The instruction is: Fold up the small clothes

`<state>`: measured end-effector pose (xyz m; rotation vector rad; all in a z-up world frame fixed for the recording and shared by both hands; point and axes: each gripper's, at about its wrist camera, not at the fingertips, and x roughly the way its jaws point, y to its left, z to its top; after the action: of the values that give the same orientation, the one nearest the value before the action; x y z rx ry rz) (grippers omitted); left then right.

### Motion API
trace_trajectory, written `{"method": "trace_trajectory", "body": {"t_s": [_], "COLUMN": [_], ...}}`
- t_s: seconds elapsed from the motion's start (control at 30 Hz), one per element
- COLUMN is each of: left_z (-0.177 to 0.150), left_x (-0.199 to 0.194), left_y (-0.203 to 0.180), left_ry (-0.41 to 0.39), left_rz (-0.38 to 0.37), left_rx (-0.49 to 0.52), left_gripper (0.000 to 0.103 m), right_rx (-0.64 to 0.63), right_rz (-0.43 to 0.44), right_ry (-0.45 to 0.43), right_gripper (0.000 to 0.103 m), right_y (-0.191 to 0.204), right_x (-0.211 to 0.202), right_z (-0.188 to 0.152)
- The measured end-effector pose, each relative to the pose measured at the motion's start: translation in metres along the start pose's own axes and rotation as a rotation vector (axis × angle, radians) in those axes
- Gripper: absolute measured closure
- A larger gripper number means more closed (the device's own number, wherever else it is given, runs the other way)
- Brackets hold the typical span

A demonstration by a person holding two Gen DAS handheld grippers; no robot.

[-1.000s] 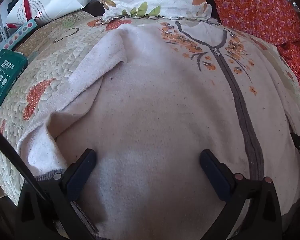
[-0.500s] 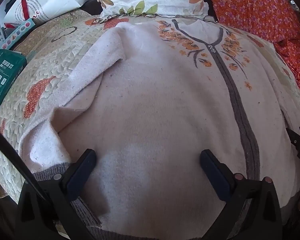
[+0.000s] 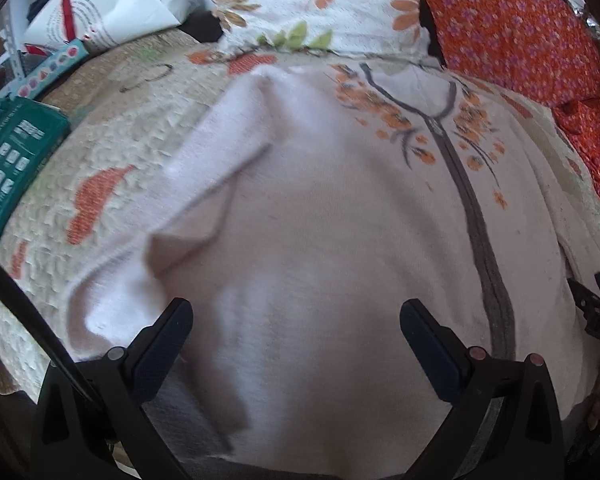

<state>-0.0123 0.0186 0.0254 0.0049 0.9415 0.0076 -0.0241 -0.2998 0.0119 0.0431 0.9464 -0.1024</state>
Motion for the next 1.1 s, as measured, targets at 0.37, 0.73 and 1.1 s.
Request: {"method": "trace_trajectory", "body": {"t_s": [0.37,0.73,1.1], "left_z": [0.006,0.022,0.048], "left_x": [-0.011,0.016,0.003], "left_y": [0.096,0.107,0.218], "left_ry": [-0.052,0.075,0.031], "left_rz": [0.251,0.152,0.509], "left_rx": [-0.159,-0.109,-0.394], "left_gripper": [0.0,0.091,0.081], "right_rx": [0.003,0.001,-0.004], "right_rz": [-0.004,-0.009,-0.013], "right_ry": [0.003,0.001,-0.006], "right_gripper": [0.0,0.0,0.0], "right_y": [0.0,0.0,0.0], "right_x": [-0.001,0.0,0.001], "right_z": [0.0,0.0,0.0]}}
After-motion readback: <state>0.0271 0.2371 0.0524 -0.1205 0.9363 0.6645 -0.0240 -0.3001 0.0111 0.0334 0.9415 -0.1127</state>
